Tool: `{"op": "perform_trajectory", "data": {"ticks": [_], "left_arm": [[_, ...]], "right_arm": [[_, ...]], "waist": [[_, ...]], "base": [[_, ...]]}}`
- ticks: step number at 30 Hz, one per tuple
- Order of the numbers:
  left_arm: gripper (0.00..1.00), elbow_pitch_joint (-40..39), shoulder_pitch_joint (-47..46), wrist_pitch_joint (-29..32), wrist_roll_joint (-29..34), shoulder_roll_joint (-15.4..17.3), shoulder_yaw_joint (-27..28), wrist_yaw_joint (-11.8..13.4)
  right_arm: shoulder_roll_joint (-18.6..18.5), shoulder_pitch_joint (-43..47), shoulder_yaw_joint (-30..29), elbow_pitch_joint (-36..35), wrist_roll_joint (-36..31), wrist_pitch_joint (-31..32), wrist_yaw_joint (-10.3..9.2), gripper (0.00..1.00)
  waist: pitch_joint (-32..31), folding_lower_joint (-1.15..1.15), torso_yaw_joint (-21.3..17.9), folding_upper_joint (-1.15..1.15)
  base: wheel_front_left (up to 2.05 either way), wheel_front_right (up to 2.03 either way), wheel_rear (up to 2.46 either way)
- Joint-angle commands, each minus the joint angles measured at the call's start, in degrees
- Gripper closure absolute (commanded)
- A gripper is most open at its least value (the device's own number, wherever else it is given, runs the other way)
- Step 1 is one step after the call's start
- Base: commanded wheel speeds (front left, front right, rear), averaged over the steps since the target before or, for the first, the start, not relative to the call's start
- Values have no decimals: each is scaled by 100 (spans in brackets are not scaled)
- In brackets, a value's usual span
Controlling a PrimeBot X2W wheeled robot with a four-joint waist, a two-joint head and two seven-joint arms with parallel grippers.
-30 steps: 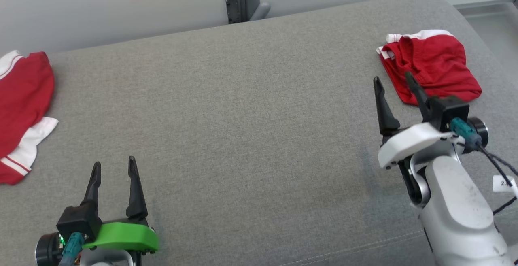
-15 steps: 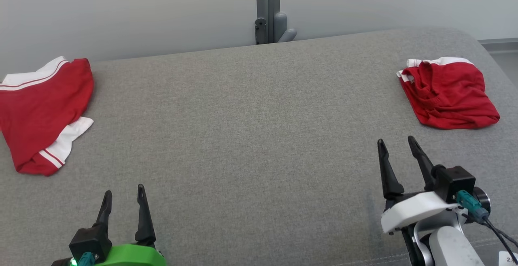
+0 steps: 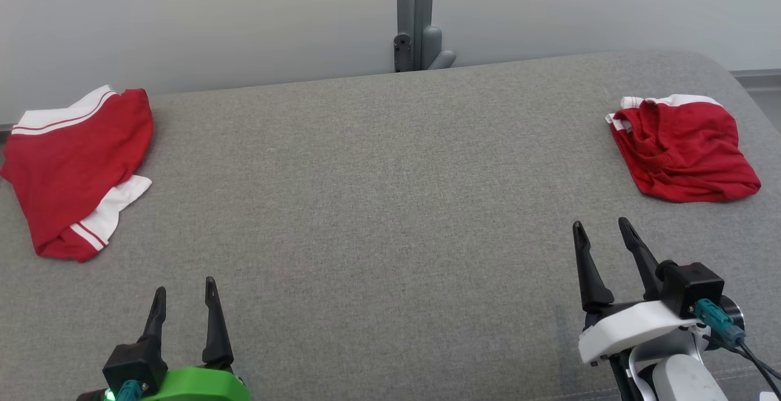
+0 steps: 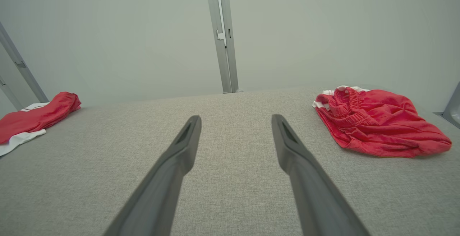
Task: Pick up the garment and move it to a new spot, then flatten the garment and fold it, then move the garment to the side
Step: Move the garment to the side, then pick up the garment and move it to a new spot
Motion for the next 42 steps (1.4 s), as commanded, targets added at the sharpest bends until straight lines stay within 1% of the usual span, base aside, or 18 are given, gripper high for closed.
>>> {"op": "perform_trajectory", "data": {"ticks": [1, 17, 22, 25, 27, 35, 36, 39, 42], "left_arm": [[0, -13, -10, 1, 15, 1, 20, -21], [0, -54, 10, 0, 100, -24, 55, -87], [0, -69, -58, 0, 123, -27, 47, -76], [0, -68, -113, 0, 134, -27, 64, -94], [0, -99, -124, 0, 148, -28, 61, -86], [0, -168, -92, 0, 206, 1, 127, -121], [0, -168, -92, 0, 206, 1, 127, -121], [0, -194, -19, 0, 222, 17, 143, -125], [0, -225, 91, 0, 224, 45, 173, -119]], "right_arm": [[-6, 74, -8, -30, 23, 26, -10, 0], [-6, 112, 42, -96, -3, 40, -10, 0], [-4, 134, 36, -132, 1, 46, -9, 0], [-6, 164, 66, -166, 37, 53, -9, 0], [-5, 169, 91, -187, 71, 54, -9, 0], [-6, 248, 138, -231, 158, 51, -9, 0], [-6, 248, 138, -231, 158, 51, -9, 0], [-5, 276, 163, -225, 191, 36, -9, 0], [-6, 275, 215, -191, 239, 2, -9, 0]], "waist": [[1, 0, 4, 54], [7, 0, 34, 54], [6, 0, 229, 54], [-6, 0, 491, 54], [-21, 0, 748, 54], [-93, 0, 2091, 54], [-93, 0, 2091, 54], [-118, 0, 2555, 54], [-146, 0, 2884, 54]], "base": [[0, 0, 0], [0, 0, 0], [0, 0, 0], [0, 0, 0], [0, 0, 0], [0, 0, 0], [0, 0, 0], [0, 0, 0], [0, 0, 0]]}}
